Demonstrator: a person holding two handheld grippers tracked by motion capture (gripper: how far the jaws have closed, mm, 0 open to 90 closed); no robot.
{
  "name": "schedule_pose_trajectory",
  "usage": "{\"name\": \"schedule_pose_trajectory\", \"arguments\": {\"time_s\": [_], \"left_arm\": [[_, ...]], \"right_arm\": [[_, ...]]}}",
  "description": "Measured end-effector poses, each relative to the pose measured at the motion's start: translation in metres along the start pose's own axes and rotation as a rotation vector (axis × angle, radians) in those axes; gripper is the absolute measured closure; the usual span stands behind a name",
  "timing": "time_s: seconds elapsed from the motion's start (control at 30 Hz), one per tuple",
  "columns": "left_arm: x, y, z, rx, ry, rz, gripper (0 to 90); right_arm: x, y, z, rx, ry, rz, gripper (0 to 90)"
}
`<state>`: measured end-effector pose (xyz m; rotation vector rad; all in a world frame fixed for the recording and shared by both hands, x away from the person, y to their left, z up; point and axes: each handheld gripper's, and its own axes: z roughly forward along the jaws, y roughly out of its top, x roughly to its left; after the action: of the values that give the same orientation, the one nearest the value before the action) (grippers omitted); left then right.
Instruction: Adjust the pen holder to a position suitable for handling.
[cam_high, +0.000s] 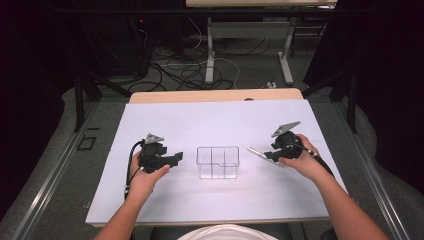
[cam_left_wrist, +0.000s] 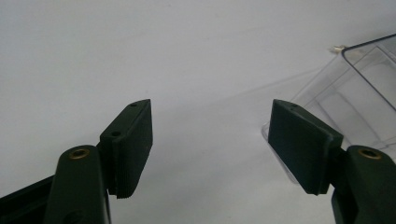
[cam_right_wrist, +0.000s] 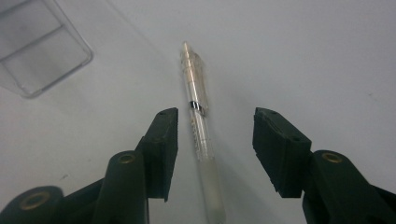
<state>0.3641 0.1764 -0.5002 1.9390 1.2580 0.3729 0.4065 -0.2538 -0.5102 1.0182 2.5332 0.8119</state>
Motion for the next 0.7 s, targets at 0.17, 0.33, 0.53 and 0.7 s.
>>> {"name": "schedule_pose_trajectory", "arguments": {"time_s": [0.17, 0.33, 0.53, 0.7], "left_arm": [[0.005, 0.002, -0.005, -0.026, 0.0, 0.03, 28.0], [0.008, -0.001, -0.002, -0.019, 0.004, 0.01, 26.7], [0.009, -0.003, 0.003, -0.032, 0.026, 0.057, 16.3], [0.01, -0.005, 0.006, -0.023, 0.052, 0.082, 15.8]], "right_arm": [[-0.001, 0.003, 0.003, 0.073, 0.013, -0.074, 53.7], [-0.001, 0.006, 0.009, 0.145, 0.042, -0.094, 56.1], [-0.002, 0.009, 0.017, 0.202, 0.041, -0.112, 56.9], [-0.004, 0.01, 0.022, 0.248, 0.051, -0.139, 61.8]]}}
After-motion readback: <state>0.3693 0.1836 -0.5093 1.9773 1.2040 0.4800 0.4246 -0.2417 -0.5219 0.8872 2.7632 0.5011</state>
